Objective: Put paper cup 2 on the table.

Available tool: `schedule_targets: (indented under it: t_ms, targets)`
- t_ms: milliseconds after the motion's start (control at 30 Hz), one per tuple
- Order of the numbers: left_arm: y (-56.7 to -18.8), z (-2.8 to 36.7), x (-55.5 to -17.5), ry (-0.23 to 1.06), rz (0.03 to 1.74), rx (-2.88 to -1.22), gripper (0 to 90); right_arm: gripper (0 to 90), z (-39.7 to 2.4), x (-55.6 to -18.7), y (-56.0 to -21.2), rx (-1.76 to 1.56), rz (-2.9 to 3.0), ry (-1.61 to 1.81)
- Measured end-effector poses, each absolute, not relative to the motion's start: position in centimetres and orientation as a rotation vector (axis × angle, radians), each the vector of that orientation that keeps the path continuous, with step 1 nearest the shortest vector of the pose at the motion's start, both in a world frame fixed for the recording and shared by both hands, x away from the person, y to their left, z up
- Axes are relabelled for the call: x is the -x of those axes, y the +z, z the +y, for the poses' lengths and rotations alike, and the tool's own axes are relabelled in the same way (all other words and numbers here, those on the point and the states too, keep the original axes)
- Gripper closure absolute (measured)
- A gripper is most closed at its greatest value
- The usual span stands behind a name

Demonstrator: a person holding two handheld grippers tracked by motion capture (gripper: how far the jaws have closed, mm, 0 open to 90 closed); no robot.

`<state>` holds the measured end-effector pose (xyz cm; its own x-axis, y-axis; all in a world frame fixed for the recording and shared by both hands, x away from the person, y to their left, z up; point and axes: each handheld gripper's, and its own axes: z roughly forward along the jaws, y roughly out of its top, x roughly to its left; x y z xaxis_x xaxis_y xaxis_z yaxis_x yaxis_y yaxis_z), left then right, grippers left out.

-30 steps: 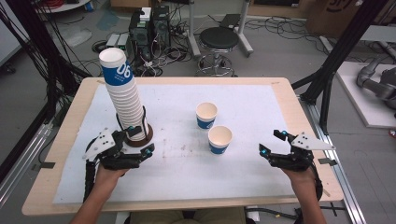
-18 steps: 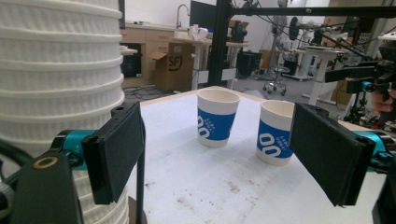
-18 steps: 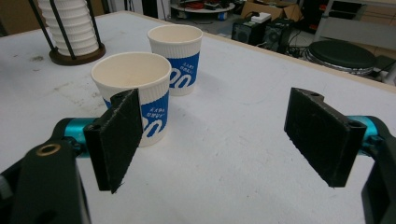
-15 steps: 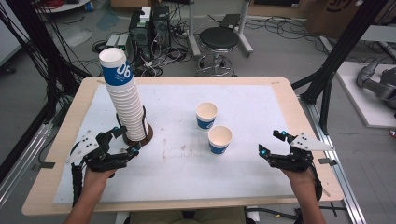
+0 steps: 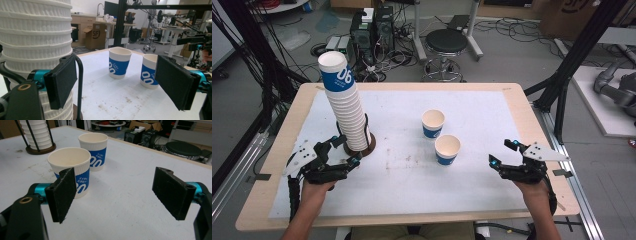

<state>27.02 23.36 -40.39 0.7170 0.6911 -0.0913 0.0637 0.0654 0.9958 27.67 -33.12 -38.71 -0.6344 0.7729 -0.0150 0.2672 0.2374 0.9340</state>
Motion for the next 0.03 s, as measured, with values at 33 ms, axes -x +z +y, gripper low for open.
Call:
schedule_targets:
  t_ms: [33]
  targets:
    - [-40.43, 23.32, -27.01, 0.527, 0.663, -1.448, 18.2, 20.1, -33.12, -27.66, -38.71, -0.951, 2.035, 1.390]
